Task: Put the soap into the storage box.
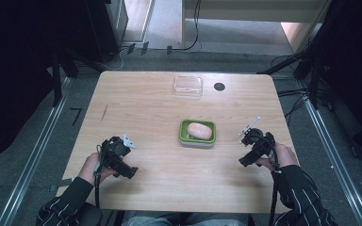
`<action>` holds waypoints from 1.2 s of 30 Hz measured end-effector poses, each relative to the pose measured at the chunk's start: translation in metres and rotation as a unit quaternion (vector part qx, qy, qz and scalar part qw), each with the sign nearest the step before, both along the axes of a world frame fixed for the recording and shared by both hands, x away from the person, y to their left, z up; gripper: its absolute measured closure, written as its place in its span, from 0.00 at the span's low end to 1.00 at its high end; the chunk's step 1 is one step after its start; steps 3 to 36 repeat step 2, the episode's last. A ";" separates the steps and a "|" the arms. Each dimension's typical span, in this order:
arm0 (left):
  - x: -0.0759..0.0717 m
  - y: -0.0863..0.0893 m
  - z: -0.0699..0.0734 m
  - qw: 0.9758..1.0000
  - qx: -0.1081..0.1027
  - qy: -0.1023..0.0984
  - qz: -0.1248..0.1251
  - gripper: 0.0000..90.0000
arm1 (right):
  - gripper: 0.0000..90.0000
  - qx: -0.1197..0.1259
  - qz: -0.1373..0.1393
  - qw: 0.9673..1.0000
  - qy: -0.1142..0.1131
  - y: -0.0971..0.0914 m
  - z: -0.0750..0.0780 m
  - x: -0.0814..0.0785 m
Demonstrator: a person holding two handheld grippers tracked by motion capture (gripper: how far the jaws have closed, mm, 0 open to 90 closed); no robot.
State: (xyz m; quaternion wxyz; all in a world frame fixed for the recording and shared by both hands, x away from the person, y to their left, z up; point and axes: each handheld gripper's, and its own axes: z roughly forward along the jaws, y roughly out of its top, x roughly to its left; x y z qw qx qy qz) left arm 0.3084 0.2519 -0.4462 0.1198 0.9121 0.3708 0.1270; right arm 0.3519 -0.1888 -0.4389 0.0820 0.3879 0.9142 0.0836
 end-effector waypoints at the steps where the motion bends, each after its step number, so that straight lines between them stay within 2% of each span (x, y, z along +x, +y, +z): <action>1: 0.000 0.000 0.000 1.000 0.000 0.000 0.000 0.01 | 0.09 0.002 0.000 1.000 0.001 -0.001 -0.001 -0.001; 36: 0.000 0.000 0.000 1.000 0.001 0.000 -0.001 0.01 | 0.10 0.002 0.001 1.000 0.006 -0.002 -0.002 -0.001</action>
